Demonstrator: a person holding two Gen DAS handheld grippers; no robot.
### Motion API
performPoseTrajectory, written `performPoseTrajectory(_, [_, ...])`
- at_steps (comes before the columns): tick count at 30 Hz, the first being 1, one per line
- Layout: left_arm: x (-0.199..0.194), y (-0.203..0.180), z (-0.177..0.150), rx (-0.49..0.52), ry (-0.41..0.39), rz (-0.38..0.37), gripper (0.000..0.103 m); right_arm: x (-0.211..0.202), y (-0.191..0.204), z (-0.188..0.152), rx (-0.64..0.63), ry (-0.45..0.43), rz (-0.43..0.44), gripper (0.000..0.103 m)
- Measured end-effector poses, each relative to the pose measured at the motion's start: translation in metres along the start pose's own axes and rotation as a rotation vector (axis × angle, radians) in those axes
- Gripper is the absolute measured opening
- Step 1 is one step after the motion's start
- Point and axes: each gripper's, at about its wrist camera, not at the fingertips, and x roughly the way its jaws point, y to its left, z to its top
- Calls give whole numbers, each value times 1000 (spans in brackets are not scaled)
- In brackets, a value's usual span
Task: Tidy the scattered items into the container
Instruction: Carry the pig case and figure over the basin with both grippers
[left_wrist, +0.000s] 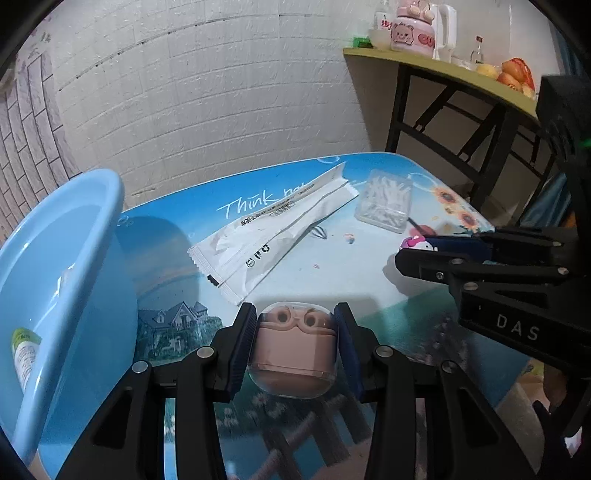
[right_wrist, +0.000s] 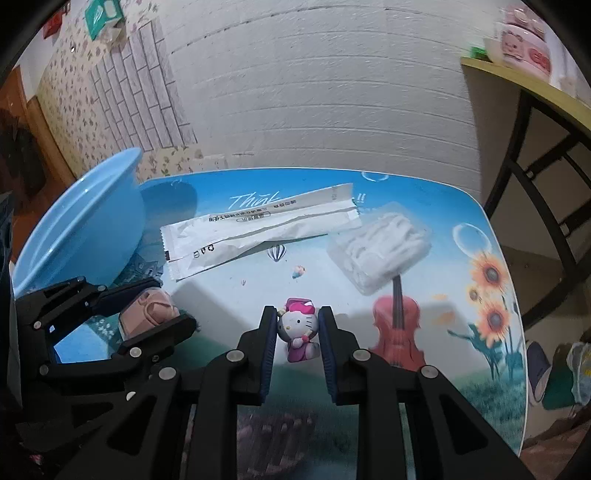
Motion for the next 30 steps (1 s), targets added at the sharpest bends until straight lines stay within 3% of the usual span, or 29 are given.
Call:
performPoseTrajectory(13, [-36, -11, -10, -10, -49, -25, 41, -46, 4, -31, 85, -38, -7, 23])
performPoseTrajectory(30, [-91, 2, -1, -51, -179, 10, 41, -95, 22, -25, 74, -138, -9, 23])
